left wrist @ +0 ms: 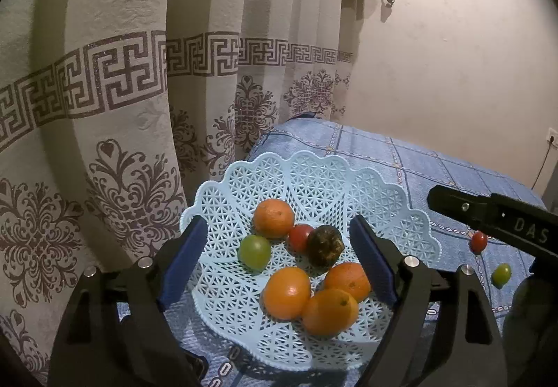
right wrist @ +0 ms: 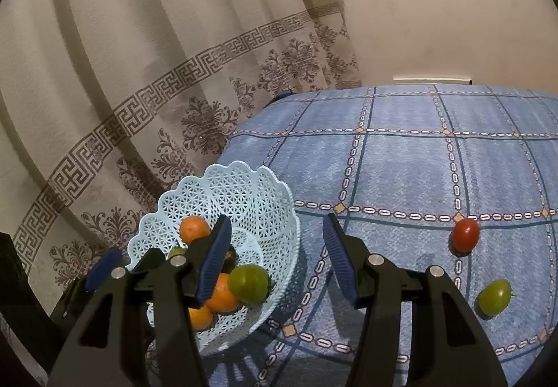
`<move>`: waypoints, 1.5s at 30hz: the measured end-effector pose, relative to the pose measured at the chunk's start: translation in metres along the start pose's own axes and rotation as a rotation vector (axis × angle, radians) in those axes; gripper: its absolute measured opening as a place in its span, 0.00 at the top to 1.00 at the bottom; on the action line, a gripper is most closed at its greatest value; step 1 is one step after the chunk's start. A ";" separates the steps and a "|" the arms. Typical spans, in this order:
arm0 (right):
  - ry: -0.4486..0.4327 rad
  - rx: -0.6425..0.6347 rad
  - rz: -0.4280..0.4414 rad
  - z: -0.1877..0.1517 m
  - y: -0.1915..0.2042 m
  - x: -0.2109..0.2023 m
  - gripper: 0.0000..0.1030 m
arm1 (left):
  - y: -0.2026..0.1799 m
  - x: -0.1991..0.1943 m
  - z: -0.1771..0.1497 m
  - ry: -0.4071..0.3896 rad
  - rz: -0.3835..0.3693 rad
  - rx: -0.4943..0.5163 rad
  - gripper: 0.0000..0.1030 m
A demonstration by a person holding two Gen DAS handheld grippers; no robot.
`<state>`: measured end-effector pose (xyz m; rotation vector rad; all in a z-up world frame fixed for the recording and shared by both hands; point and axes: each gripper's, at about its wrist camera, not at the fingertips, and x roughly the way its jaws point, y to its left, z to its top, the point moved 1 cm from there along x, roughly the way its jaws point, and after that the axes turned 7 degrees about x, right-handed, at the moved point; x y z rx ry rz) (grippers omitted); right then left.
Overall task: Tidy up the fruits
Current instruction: 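Withdraw both tools and move toward the last red and green tomatoes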
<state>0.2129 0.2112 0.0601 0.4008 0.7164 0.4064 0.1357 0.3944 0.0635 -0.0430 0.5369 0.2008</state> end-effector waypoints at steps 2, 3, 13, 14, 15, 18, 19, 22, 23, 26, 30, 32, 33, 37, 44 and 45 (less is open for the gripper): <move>-0.006 0.002 -0.006 0.000 -0.003 -0.002 0.47 | 0.000 0.000 0.000 -0.002 0.003 0.000 0.10; -0.009 0.003 -0.009 0.000 -0.004 -0.003 0.47 | -0.001 -0.001 -0.001 -0.003 0.005 0.000 0.08; -0.038 0.041 -0.051 0.002 -0.021 -0.014 0.33 | -0.002 0.001 0.000 -0.001 0.000 0.004 0.06; -0.040 0.048 -0.058 0.003 -0.024 -0.016 0.33 | -0.003 0.000 0.001 -0.002 -0.002 0.004 0.05; -0.042 0.053 -0.066 0.003 -0.027 -0.017 0.33 | -0.003 0.000 0.001 -0.004 -0.004 0.005 0.05; -0.050 0.064 -0.087 0.005 -0.036 -0.022 0.33 | -0.004 -0.001 0.001 -0.006 -0.005 0.008 0.05; -0.052 0.068 -0.093 0.005 -0.039 -0.024 0.33 | -0.004 -0.001 0.001 -0.006 -0.005 0.008 0.05; -0.061 0.084 -0.124 0.006 -0.055 -0.032 0.33 | -0.006 -0.004 0.001 -0.008 -0.006 0.006 0.05; -0.064 0.090 -0.135 0.007 -0.060 -0.035 0.33 | -0.007 -0.005 0.000 -0.009 -0.007 0.006 0.05; -0.069 0.101 -0.170 0.008 -0.077 -0.043 0.33 | -0.013 -0.009 0.001 -0.013 -0.012 0.023 0.04; -0.073 0.110 -0.222 0.009 -0.099 -0.053 0.33 | -0.021 -0.016 0.003 -0.023 -0.021 0.045 0.04; -0.070 0.104 -0.249 0.007 -0.109 -0.056 0.33 | -0.024 -0.019 0.004 -0.028 -0.027 0.056 0.04; -0.066 0.101 -0.262 0.006 -0.114 -0.057 0.33 | -0.027 -0.021 0.005 -0.031 -0.029 0.064 0.03; -0.034 0.086 -0.292 -0.003 -0.129 -0.058 0.33 | -0.035 -0.024 0.007 -0.034 -0.041 0.085 0.03; 0.024 0.054 -0.305 -0.018 -0.142 -0.047 0.35 | -0.056 -0.030 0.010 -0.040 -0.063 0.140 0.03; 0.032 0.052 -0.304 -0.019 -0.142 -0.045 0.38 | -0.060 -0.031 0.011 -0.039 -0.069 0.148 0.03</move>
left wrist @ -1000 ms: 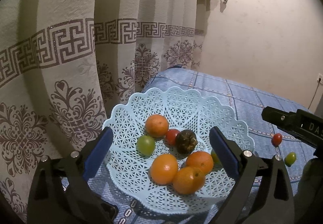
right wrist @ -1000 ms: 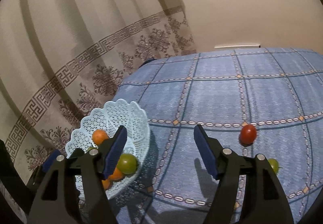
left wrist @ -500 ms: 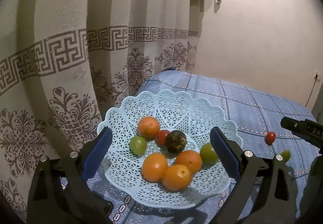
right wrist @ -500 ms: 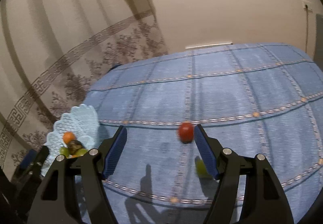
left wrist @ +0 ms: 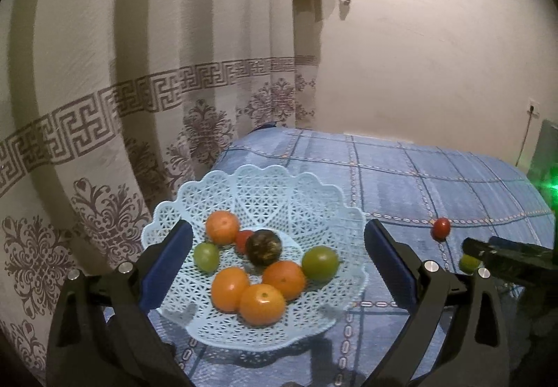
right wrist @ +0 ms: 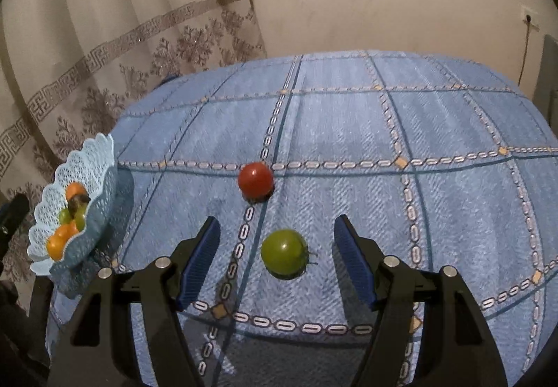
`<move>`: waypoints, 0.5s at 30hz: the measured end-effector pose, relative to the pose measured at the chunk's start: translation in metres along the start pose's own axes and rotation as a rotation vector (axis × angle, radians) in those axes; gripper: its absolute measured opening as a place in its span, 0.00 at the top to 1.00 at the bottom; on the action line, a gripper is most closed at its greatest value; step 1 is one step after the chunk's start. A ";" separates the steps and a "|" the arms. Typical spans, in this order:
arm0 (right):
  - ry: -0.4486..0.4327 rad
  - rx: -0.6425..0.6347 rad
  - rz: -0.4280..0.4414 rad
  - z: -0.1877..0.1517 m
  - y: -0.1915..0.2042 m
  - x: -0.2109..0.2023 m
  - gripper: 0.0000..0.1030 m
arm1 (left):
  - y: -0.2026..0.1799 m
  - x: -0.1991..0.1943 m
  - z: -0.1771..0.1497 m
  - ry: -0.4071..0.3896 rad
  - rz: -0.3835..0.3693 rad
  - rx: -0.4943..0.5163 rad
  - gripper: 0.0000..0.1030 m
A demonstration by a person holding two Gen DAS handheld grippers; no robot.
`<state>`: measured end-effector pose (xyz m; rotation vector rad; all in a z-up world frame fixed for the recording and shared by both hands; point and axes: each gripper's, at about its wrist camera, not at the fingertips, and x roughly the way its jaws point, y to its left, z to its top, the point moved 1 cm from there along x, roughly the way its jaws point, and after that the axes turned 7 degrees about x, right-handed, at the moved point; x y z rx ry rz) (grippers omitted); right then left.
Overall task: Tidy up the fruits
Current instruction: 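Withdraw both tools and move toward the last red and green tomatoes, then grasp the green tomato with the right tool while the left tool grasps the red tomato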
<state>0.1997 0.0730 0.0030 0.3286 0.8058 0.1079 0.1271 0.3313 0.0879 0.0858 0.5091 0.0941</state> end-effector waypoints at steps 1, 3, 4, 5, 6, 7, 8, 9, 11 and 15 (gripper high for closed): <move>0.006 -0.003 -0.002 -0.001 0.000 0.002 0.39 | -0.004 0.000 0.001 0.002 -0.008 0.005 0.03; 0.021 -0.016 -0.003 -0.005 0.001 0.008 0.46 | -0.010 0.000 0.002 0.005 -0.023 0.010 0.03; 0.029 -0.019 -0.010 -0.006 0.000 0.011 0.48 | -0.014 0.000 0.002 0.008 -0.032 0.014 0.03; 0.034 -0.021 -0.012 -0.007 -0.001 0.013 0.51 | -0.018 0.000 0.002 0.009 -0.040 0.020 0.03; 0.042 -0.021 -0.015 -0.008 -0.002 0.016 0.53 | -0.022 0.000 0.002 0.010 -0.045 0.026 0.03; 0.042 -0.022 -0.018 -0.008 -0.003 0.018 0.54 | -0.026 0.001 0.002 0.011 -0.050 0.034 0.03; 0.039 -0.025 -0.018 -0.008 -0.003 0.018 0.55 | -0.030 0.001 0.002 0.011 -0.055 0.042 0.03; 0.040 -0.029 -0.017 -0.007 -0.003 0.018 0.58 | -0.035 0.001 0.002 0.012 -0.063 0.051 0.03; 0.043 -0.031 -0.020 -0.006 -0.004 0.020 0.62 | -0.041 0.002 0.003 0.015 -0.075 0.062 0.03; 0.052 -0.047 -0.015 -0.006 -0.006 0.017 0.66 | -0.057 0.004 0.005 0.020 -0.109 0.088 0.03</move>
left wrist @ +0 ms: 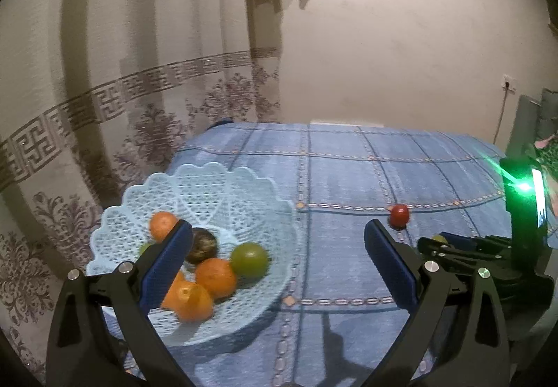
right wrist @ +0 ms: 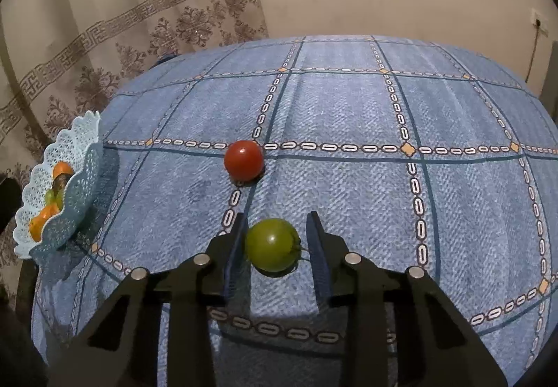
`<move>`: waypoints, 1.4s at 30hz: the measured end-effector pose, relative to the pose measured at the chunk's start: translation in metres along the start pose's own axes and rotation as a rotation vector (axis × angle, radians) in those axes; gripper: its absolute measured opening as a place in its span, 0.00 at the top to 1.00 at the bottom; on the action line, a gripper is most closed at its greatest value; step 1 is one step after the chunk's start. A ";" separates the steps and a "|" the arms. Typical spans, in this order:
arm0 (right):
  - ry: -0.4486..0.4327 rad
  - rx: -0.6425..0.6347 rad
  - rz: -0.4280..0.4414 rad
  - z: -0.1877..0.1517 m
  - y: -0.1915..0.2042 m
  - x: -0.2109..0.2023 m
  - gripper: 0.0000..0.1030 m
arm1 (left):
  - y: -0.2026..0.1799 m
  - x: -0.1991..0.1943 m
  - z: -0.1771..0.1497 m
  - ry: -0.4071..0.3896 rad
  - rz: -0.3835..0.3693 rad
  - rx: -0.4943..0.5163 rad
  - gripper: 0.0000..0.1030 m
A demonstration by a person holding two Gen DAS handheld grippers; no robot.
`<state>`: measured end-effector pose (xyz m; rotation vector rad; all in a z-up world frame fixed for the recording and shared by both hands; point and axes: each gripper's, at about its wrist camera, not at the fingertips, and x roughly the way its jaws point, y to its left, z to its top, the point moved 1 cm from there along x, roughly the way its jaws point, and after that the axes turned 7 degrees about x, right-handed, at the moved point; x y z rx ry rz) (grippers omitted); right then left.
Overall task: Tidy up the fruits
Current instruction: 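Grasp the green tomato with the right tool while the left tool grasps the red tomato, then carry both tomatoes over the blue basket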
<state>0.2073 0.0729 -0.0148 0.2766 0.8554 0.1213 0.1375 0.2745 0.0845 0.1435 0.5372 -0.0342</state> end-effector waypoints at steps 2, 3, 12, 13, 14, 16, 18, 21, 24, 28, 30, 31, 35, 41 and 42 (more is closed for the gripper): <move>0.005 -0.019 -0.003 -0.001 -0.001 -0.003 0.66 | -0.008 0.002 0.002 0.001 -0.012 0.018 0.03; 0.005 -0.026 -0.007 -0.002 -0.002 -0.005 0.66 | -0.014 0.004 0.004 0.002 -0.018 0.029 0.03; -0.036 -0.018 -0.038 -0.003 -0.036 -0.031 0.66 | -0.062 0.029 0.018 0.043 -0.115 0.105 0.03; -0.042 -0.011 -0.040 -0.003 -0.041 -0.033 0.66 | -0.067 0.033 0.019 0.053 -0.128 0.107 0.03; -0.048 -0.004 -0.042 -0.003 -0.045 -0.034 0.66 | -0.072 0.038 0.020 0.064 -0.141 0.110 0.03; -0.054 0.009 -0.042 -0.004 -0.052 -0.036 0.66 | -0.080 0.046 0.022 0.081 -0.165 0.114 0.03; -0.054 0.020 -0.036 -0.004 -0.056 -0.037 0.66 | -0.090 0.053 0.025 0.089 -0.191 0.121 0.04; -0.058 0.031 -0.028 -0.005 -0.061 -0.039 0.66 | -0.104 0.066 0.027 0.110 -0.219 0.147 0.13; -0.063 0.035 -0.024 -0.005 -0.062 -0.040 0.66 | -0.112 0.084 0.027 0.153 -0.261 0.150 0.21; -0.065 0.047 -0.020 -0.005 -0.065 -0.040 0.66 | -0.113 0.112 0.023 0.238 -0.325 0.097 0.32; -0.064 0.048 -0.019 -0.005 -0.065 -0.039 0.66 | -0.113 0.122 0.021 0.267 -0.346 0.076 0.37; -0.063 0.048 -0.019 -0.006 -0.065 -0.039 0.66 | -0.112 0.128 0.020 0.280 -0.354 0.065 0.40; -0.049 0.041 -0.014 -0.008 -0.062 -0.034 0.66 | -0.114 0.141 0.014 0.299 -0.350 0.050 0.43; -0.036 0.024 -0.008 -0.011 -0.052 -0.029 0.66 | -0.120 0.145 0.014 0.282 -0.342 0.065 0.61; -0.036 0.023 -0.008 -0.012 -0.051 -0.028 0.66 | -0.120 0.145 0.014 0.281 -0.338 0.068 0.66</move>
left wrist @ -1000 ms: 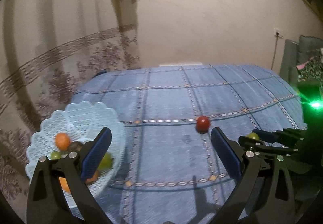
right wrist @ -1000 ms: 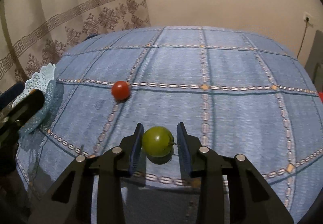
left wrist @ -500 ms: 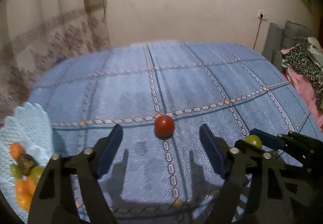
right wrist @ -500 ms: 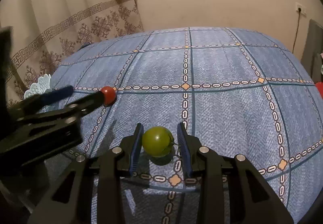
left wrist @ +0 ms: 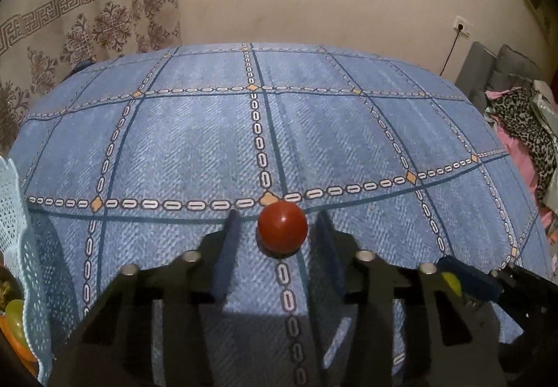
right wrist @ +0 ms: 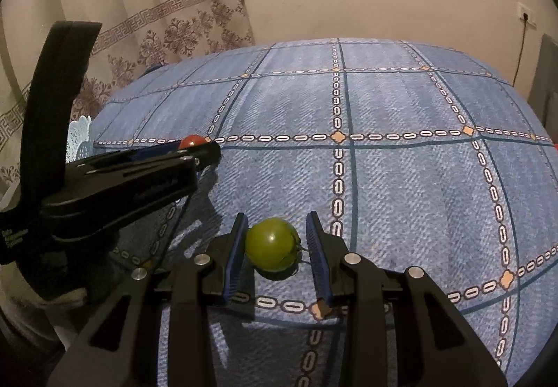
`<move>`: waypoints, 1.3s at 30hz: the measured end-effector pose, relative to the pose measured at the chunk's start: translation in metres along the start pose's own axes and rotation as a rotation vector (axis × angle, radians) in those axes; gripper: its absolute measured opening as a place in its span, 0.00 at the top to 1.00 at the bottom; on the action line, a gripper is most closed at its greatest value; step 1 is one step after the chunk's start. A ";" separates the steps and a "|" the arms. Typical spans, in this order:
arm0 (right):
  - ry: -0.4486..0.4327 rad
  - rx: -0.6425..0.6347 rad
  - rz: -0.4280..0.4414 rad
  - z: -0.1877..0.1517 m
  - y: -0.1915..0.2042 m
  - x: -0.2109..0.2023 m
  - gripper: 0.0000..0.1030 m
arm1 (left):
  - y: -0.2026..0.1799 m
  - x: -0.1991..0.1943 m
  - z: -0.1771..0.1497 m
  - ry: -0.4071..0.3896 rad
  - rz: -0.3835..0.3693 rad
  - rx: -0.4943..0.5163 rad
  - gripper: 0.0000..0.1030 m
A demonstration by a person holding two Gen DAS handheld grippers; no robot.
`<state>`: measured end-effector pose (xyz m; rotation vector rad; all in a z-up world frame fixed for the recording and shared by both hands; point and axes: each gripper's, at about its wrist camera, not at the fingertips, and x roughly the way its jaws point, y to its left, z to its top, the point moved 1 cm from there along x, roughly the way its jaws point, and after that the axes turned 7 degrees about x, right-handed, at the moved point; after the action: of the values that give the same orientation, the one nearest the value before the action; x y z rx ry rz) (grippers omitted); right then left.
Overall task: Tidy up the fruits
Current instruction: 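Carry both tomatoes over the blue basket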
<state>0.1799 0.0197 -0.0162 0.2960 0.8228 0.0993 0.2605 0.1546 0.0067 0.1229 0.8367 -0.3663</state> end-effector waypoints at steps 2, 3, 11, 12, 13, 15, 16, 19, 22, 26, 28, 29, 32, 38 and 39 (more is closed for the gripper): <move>0.001 0.002 0.000 0.000 0.000 0.000 0.66 | 0.001 -0.002 0.001 -0.004 -0.007 -0.001 0.71; 0.001 0.003 0.000 0.000 0.000 0.001 0.66 | 0.000 -0.004 0.000 -0.005 -0.019 -0.004 0.73; -0.005 0.014 0.001 0.000 -0.003 0.001 0.66 | -0.006 -0.019 -0.006 -0.021 -0.004 0.004 0.73; -0.005 0.015 0.003 -0.001 -0.004 0.000 0.66 | -0.006 -0.023 -0.007 -0.029 0.000 0.004 0.73; -0.006 0.016 0.004 -0.001 -0.005 -0.001 0.66 | -0.006 -0.028 -0.008 -0.037 0.006 0.004 0.73; -0.008 0.016 0.005 -0.002 -0.005 -0.002 0.66 | -0.005 -0.035 -0.009 -0.046 0.008 0.000 0.73; -0.010 0.016 0.006 -0.002 -0.005 -0.003 0.66 | -0.004 -0.040 -0.011 -0.051 0.008 -0.003 0.73; -0.016 0.013 0.012 -0.002 -0.005 -0.006 0.66 | -0.005 -0.052 -0.015 -0.064 0.014 -0.008 0.73; -0.023 0.007 0.019 -0.003 -0.003 -0.009 0.66 | -0.005 -0.065 -0.020 -0.079 0.018 -0.014 0.73; -0.033 -0.004 0.030 -0.005 0.002 -0.016 0.66 | -0.007 -0.083 -0.026 -0.103 0.021 -0.024 0.73; -0.041 -0.008 0.036 -0.004 0.005 -0.020 0.66 | -0.006 -0.095 -0.028 -0.125 0.035 -0.025 0.73; -0.048 -0.013 0.038 -0.003 0.009 -0.023 0.66 | -0.005 -0.101 -0.029 -0.138 0.043 -0.027 0.73; -0.068 -0.023 0.045 0.000 0.015 -0.030 0.66 | 0.000 -0.119 -0.033 -0.166 0.067 -0.036 0.73; -0.079 -0.048 0.065 0.000 0.036 -0.038 0.66 | 0.025 -0.149 -0.043 -0.203 0.100 -0.085 0.73; -0.079 -0.053 0.070 0.000 0.041 -0.039 0.66 | 0.031 -0.153 -0.044 -0.208 0.109 -0.092 0.73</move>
<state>0.1548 0.0512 0.0235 0.2771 0.7300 0.1739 0.1471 0.2353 0.0901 0.0435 0.6375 -0.2330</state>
